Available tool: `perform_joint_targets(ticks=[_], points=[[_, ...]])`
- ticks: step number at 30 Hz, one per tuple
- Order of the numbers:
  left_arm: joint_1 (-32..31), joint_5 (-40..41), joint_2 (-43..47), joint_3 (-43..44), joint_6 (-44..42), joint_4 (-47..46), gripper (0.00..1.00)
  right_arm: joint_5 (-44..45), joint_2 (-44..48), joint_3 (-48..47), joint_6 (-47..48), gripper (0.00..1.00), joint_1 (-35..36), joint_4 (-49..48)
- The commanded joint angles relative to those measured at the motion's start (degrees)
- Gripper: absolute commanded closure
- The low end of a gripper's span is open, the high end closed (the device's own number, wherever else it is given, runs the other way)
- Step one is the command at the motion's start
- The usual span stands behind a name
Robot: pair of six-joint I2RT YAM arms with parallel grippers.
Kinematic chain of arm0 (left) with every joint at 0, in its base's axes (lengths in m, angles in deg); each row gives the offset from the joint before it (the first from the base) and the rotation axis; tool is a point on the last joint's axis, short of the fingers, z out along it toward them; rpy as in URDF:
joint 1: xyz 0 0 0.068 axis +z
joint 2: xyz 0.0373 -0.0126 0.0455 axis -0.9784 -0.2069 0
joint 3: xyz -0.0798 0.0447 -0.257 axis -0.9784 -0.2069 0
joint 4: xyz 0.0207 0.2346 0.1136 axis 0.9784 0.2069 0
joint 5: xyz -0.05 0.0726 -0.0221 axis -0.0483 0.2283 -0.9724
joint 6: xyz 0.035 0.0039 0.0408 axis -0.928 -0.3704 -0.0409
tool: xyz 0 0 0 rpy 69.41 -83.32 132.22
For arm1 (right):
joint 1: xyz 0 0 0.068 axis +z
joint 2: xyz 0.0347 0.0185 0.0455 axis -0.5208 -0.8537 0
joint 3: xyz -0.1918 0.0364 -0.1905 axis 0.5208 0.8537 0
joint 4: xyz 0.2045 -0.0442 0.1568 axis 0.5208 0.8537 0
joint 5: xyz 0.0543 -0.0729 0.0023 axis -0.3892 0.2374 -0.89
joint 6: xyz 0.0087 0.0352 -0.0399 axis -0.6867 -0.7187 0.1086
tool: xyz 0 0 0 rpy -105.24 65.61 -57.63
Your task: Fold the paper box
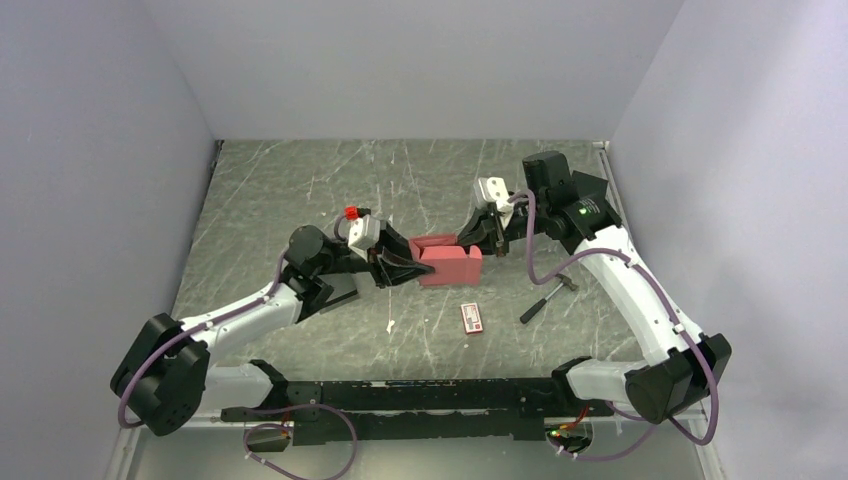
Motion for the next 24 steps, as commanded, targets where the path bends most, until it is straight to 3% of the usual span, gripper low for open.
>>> perform_joint_targets(ticks=[1, 7, 10, 17, 24], points=[[-0.01, 0.53, -0.12, 0.55, 0.7, -1.59, 0.73, -4.68, 1.29, 0.27, -2.98, 1.0, 0.43, -2.83], [-0.03, -2.06, -4.22, 2.72, 4.97, -6.6, 0.83, -3.75, 1.19, 1.94, -8.2, 1.0, 1.12, -7.17], [0.07, -2.4, -6.12, 3.32, 7.79, -9.02, 1.0, -1.86, 1.37, 2.72, -13.01, 1.0, 1.4, -10.61], [0.08, -2.14, -7.14, 3.37, 9.74, -10.45, 1.0, 2.64, 1.59, 4.11, -20.99, 1.0, 1.61, -15.98], [0.83, -0.55, -3.57, 0.7, 8.19, -8.06, 1.0, 6.81, 1.82, 0.59, -22.77, 0.71, 0.08, -13.56]])
